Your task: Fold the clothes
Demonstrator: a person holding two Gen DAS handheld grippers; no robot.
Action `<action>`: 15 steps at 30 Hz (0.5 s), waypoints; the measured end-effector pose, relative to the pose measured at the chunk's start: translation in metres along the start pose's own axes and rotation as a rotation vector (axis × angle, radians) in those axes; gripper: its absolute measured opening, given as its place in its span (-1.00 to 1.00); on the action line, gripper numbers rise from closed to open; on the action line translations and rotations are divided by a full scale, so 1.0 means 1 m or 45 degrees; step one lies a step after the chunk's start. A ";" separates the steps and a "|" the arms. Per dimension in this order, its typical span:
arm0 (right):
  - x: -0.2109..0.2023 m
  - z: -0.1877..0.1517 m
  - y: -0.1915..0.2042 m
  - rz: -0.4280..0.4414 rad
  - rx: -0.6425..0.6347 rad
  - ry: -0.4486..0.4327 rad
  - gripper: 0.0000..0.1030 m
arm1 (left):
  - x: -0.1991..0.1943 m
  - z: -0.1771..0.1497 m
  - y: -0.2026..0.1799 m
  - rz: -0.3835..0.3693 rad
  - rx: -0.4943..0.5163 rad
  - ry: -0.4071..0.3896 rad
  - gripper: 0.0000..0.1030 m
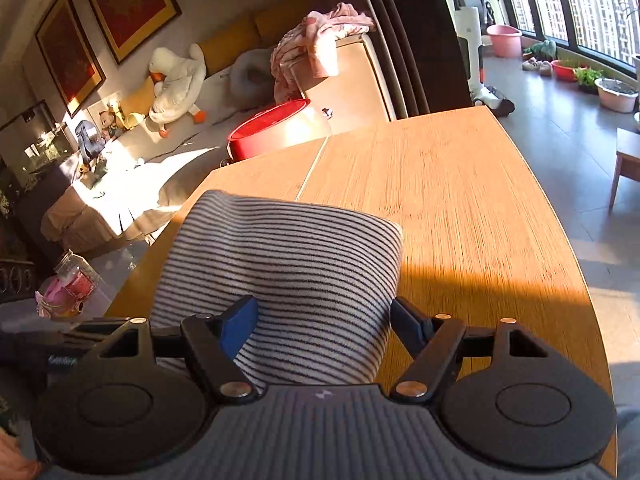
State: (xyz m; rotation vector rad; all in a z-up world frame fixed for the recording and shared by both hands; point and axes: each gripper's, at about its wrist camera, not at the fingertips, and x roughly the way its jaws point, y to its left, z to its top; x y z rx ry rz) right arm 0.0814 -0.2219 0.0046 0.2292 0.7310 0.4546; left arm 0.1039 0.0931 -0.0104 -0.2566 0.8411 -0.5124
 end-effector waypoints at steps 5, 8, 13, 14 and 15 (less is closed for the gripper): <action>-0.009 0.008 0.009 -0.051 -0.141 -0.049 0.55 | 0.000 -0.010 -0.012 -0.066 -0.037 0.014 0.12; -0.031 0.006 0.020 -0.067 -0.245 -0.106 0.55 | 0.001 -0.008 -0.012 -0.088 -0.061 0.009 0.23; -0.070 -0.003 0.041 -0.062 -0.416 -0.182 0.55 | -0.016 0.001 -0.005 -0.039 -0.067 -0.060 0.41; -0.077 -0.011 0.046 -0.019 -0.433 -0.166 0.55 | -0.022 0.004 -0.004 -0.004 -0.066 -0.091 0.58; -0.075 -0.021 0.051 0.021 -0.444 -0.118 0.55 | -0.028 0.007 -0.002 0.025 -0.064 -0.119 0.62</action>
